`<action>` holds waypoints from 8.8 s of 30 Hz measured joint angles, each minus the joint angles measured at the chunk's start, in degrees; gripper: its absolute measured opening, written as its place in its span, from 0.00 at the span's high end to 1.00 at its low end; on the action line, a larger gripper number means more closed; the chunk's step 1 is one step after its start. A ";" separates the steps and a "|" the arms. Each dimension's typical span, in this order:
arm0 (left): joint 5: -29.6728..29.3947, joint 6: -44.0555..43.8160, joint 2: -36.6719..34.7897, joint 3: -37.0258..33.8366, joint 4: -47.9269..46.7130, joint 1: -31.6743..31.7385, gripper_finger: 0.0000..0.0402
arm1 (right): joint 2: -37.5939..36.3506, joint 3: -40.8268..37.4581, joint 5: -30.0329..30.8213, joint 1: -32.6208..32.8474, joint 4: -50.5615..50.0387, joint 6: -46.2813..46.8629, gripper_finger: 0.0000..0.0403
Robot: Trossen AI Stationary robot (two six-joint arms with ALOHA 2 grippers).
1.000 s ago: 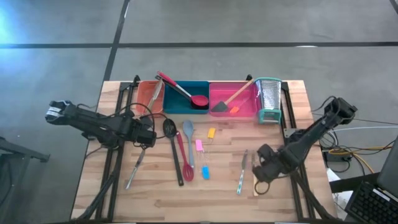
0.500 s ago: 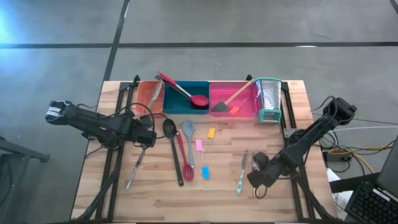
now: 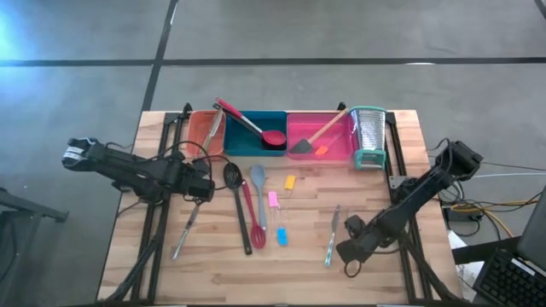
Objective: Pick & Place Kitchen Items
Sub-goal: Put the yellow knife into the orange bin
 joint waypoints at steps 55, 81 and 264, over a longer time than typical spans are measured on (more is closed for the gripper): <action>0.00 0.00 0.00 -0.02 1.32 0.00 0.70 | -11.81 0.93 22.32 -0.46 -23.70 -1.93 0.90; 1.11 -1.59 -0.07 -0.02 6.52 0.00 0.69 | -23.94 1.02 34.77 -22.49 16.40 -72.60 0.90; -9.73 46.78 -0.60 12.31 42.89 20.88 0.79 | -18.38 -8.51 14.39 -38.69 65.82 -108.68 0.57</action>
